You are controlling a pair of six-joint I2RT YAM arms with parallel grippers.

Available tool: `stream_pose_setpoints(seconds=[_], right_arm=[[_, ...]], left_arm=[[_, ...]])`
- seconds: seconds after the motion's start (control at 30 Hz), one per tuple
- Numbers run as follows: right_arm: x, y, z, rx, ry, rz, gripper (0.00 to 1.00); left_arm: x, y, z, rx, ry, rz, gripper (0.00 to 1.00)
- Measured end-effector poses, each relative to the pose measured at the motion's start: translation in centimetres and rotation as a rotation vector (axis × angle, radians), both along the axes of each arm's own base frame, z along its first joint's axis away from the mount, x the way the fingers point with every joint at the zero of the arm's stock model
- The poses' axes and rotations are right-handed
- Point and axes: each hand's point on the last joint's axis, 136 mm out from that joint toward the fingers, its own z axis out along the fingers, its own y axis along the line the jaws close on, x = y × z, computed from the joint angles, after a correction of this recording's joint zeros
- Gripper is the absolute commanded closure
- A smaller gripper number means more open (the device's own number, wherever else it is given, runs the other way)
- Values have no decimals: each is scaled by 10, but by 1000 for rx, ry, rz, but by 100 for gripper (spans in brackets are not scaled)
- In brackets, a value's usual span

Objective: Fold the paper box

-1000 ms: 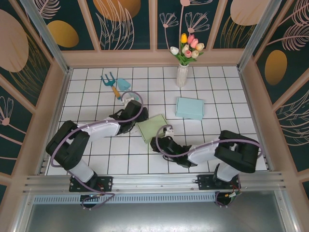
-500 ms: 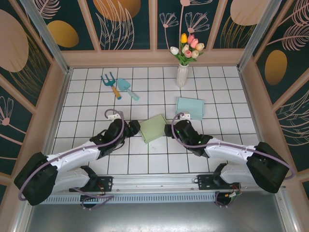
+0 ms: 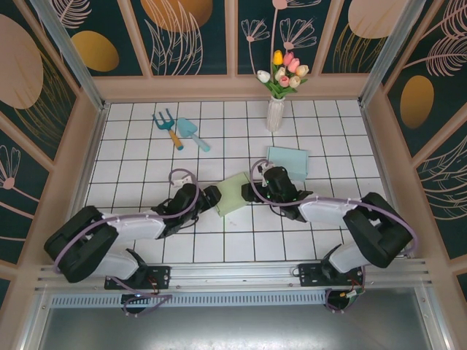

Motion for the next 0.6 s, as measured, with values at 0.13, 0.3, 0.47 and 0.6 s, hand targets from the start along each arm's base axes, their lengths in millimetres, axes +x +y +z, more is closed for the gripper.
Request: stream_pose_setpoints(seconds=[0.13,0.3,0.47,0.6], right_arm=[[-1,7,-9,22,32,12,29],[3,11,-10,42,39,1,29],[23,18,4,72,5,-17,29],[44,12,9,85,-15,-58,29]], left_arm=[[25,-18,9,-1,-17,3,26],[73,-17,19,13,-60,52,25],[112,-16,7,61,-63,77,25],[120,-14,-15,97,-27,74,25]])
